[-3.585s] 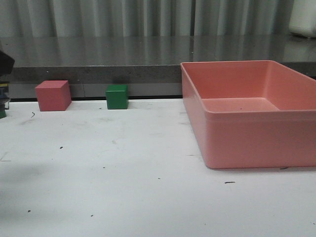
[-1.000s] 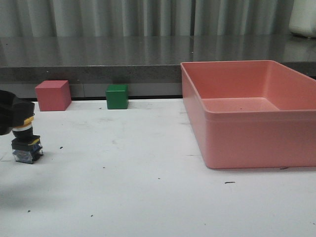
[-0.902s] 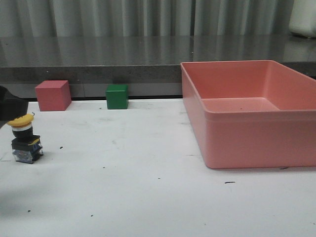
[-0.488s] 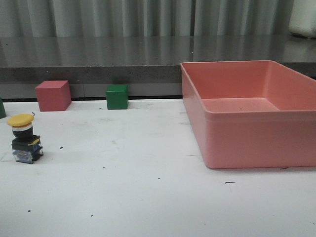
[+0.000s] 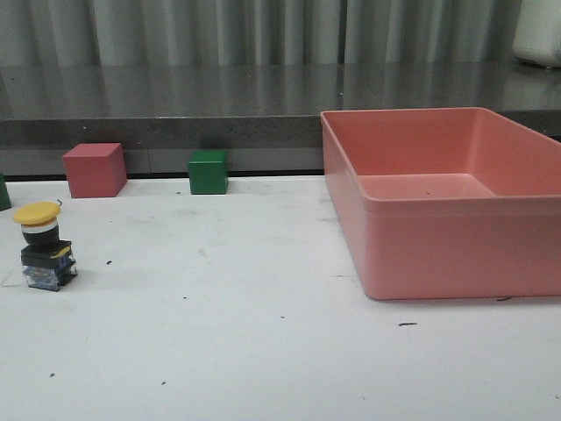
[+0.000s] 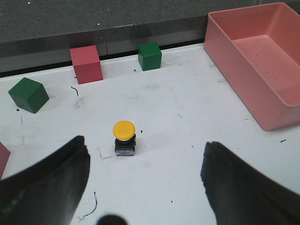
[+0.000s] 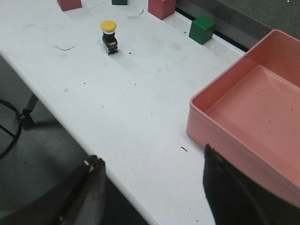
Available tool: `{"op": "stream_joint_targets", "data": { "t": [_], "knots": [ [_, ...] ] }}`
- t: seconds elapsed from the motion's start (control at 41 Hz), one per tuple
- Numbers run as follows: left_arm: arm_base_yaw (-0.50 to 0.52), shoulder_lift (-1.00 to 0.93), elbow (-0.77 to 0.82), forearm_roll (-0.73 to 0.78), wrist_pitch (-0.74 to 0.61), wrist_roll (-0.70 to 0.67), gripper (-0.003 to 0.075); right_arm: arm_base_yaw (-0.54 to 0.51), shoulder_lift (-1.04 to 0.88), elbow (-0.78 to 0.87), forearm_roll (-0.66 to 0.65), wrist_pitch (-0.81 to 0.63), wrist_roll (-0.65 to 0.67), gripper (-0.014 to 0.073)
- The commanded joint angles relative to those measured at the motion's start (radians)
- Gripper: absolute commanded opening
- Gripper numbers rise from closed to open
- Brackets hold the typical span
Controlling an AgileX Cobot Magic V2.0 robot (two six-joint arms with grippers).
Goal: Place and stand button with both arms
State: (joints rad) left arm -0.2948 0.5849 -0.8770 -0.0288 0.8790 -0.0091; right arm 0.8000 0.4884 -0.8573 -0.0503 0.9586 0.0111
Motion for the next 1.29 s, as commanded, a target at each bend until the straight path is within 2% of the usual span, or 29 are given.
{"op": "stream_joint_targets", "data": {
  "t": [0.0,0.171,0.439,0.537,0.585,0.659,0.854,0.902,1.268],
  "knots": [
    [-0.005,-0.031,-0.044,-0.005,0.006,-0.013,0.0494,-0.006,0.003,-0.023,-0.012,-0.076,-0.011,0.047],
    [-0.005,-0.069,-0.044,0.029,0.071,-0.013,0.0494,-0.006,0.003,-0.023,-0.012,-0.077,-0.011,0.047],
    [-0.005,-0.073,-0.044,0.052,0.075,-0.013,0.0494,-0.006,0.003,-0.023,-0.012,-0.076,-0.011,0.047],
    [-0.005,-0.073,-0.044,0.052,0.075,-0.013,0.0464,-0.006,0.003,-0.023,-0.012,-0.073,-0.011,0.046],
    [-0.005,-0.073,-0.044,0.052,0.075,-0.013,0.0418,-0.006,0.003,-0.023,-0.012,-0.074,-0.011,0.0419],
    [-0.005,-0.073,-0.044,0.052,0.075,-0.013,0.0326,-0.006,0.003,-0.023,-0.012,-0.074,-0.011,0.0314],
    [-0.005,-0.073,-0.044,0.052,0.061,-0.013,0.0048,-0.006,0.003,-0.02,-0.012,-0.069,-0.011,-0.006],
    [-0.005,-0.073,-0.044,0.052,0.061,-0.013,-0.0015,-0.006,0.003,-0.018,-0.012,-0.069,-0.011,-0.0119],
    [-0.005,-0.073,-0.044,0.052,0.059,-0.013,-0.002,-0.006,0.003,-0.018,-0.013,-0.066,-0.011,-0.0117]
  ]
}}
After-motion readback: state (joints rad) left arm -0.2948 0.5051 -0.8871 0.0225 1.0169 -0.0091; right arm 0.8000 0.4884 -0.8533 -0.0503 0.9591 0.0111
